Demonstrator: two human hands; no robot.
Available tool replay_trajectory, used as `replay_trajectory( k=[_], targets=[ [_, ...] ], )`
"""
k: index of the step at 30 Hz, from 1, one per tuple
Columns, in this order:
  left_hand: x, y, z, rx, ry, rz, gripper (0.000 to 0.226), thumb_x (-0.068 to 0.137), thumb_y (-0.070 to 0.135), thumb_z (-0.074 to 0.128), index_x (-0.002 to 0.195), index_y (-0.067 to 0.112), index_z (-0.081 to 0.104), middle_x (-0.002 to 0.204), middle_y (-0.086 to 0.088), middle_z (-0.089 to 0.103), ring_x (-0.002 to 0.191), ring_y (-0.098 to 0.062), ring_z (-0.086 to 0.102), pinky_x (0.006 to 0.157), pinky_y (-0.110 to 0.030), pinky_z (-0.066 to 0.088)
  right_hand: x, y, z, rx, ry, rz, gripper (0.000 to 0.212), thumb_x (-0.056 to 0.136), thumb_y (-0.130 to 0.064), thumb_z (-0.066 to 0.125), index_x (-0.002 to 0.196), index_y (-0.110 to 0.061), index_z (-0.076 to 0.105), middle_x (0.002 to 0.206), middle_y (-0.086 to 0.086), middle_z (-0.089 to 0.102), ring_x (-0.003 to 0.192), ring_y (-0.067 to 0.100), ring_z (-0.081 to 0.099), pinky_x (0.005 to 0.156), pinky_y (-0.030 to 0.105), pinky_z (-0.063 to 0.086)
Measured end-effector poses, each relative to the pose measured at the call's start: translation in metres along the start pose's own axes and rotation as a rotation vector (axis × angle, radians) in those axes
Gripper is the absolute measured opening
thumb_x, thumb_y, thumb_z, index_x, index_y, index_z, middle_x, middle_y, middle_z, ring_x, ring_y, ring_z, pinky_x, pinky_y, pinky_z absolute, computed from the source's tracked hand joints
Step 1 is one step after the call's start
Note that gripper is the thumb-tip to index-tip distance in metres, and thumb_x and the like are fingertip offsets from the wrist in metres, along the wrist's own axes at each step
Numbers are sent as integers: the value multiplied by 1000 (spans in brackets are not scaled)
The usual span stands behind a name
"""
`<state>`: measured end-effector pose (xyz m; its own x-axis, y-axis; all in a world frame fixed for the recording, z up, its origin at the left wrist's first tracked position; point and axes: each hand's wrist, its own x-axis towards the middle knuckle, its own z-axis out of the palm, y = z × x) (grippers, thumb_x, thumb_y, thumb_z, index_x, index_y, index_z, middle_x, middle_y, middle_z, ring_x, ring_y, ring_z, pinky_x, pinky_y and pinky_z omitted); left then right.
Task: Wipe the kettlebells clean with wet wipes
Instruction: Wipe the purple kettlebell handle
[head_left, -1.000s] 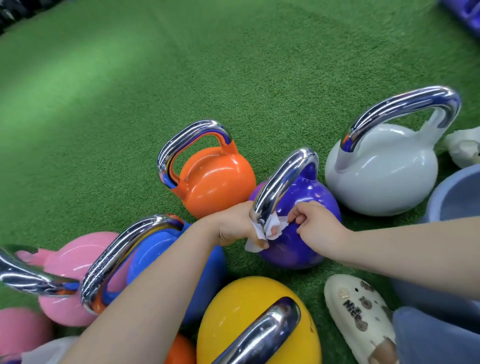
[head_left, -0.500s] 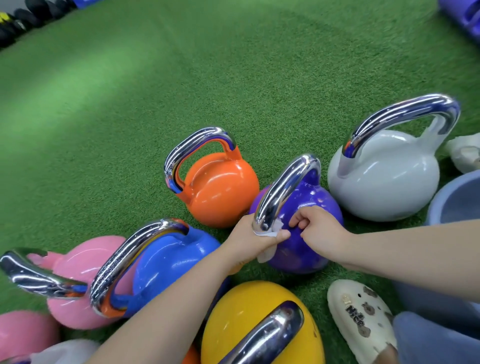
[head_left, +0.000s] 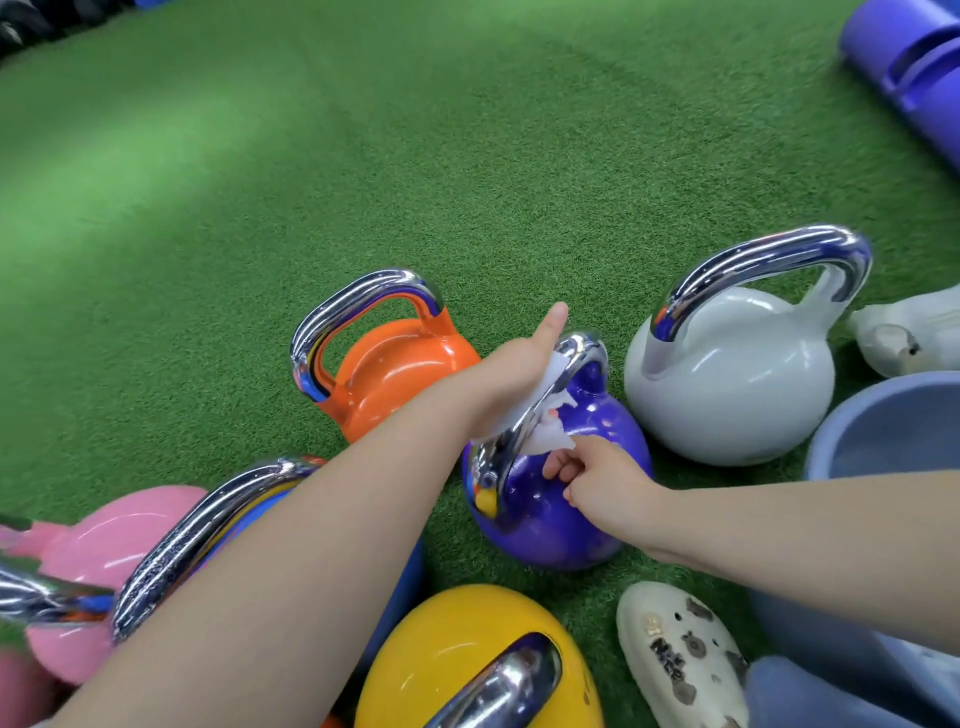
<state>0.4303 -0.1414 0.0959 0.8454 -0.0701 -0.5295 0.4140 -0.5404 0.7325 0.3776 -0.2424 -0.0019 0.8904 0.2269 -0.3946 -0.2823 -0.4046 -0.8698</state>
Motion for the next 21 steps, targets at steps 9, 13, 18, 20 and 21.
replay_trajectory(
  k=[9, 13, 18, 20, 21],
  targets=[
    [-32, -34, 4, -180, 143, -153, 57, 92, 60, 26, 83, 9, 51, 66, -4, 58, 72, -20, 54, 62, -20, 43, -6, -7, -5, -12, 1, 14, 41, 79, 13, 35, 66, -21, 53, 70, -4, 49, 68, 10, 45, 65, 21, 39],
    [-38, -28, 6, -36, 223, -142, 72, 97, 52, 15, 127, -4, 48, 128, -18, 53, 112, -24, 47, 85, -24, 32, -7, -11, -6, -9, -6, 33, 42, 81, 11, 34, 66, -22, 54, 71, -4, 49, 69, 11, 46, 70, 25, 42],
    [-11, 8, 8, 354, 168, -108, 75, 99, 49, 6, 127, -5, 50, 136, -22, 48, 127, -29, 44, 104, -33, 30, -5, -11, -10, 154, 53, 133, 36, 80, 12, 36, 68, -17, 54, 66, 4, 52, 62, 18, 48, 66, 31, 45],
    [6, 24, 13, 426, 154, -134, 74, 99, 47, 5, 129, -7, 47, 138, -23, 45, 130, -30, 40, 107, -35, 27, 0, -10, -13, 250, 185, 188, 32, 80, 10, 39, 67, -16, 53, 65, 5, 53, 63, 23, 50, 71, 37, 50],
    [14, 29, 16, 444, 152, -143, 73, 100, 45, 4, 131, -7, 45, 139, -24, 43, 132, -30, 39, 108, -36, 26, 3, -10, -15, 268, 257, 193, 31, 80, 8, 41, 65, -17, 53, 65, 4, 53, 67, 25, 50, 75, 41, 51]
  ],
)
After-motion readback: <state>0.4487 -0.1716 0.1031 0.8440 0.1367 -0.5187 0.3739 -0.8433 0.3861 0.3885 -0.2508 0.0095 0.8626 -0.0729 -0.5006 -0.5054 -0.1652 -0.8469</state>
